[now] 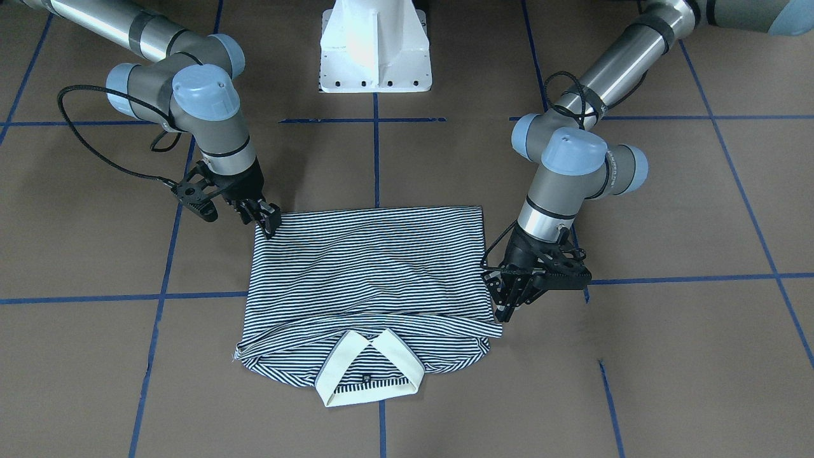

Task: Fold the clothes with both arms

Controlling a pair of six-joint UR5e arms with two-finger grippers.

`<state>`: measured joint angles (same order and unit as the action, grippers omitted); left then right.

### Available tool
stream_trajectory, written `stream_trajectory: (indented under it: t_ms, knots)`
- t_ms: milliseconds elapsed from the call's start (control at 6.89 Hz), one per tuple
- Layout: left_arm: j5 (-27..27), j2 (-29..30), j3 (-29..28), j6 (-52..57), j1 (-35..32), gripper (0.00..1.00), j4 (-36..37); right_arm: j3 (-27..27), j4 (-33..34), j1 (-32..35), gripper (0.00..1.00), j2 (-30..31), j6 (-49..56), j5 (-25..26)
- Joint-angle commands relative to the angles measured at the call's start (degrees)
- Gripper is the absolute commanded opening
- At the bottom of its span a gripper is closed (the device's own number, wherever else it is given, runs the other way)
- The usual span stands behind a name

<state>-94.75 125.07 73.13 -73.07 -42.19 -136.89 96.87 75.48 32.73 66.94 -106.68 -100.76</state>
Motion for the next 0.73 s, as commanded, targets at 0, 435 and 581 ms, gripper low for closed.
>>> stream_trajectory:
  t_ms: [0,435,581]
  knots:
    - [0.00,-0.01,0.17,-0.14,0.00,0.17,0.13,0.42,-0.07,-0.39,0.01,0.04,-1.69,-0.32]
    - [0.00,-0.62,1.04,-0.23,0.09,0.19,0.22,4.18,0.28,-2.66,0.00,0.82,-2.74,-0.32]
    - [-0.09,-0.53,1.05,-0.23,0.09,0.19,0.22,6.99,0.63,-5.11,0.00,2.31,-4.14,-0.23]
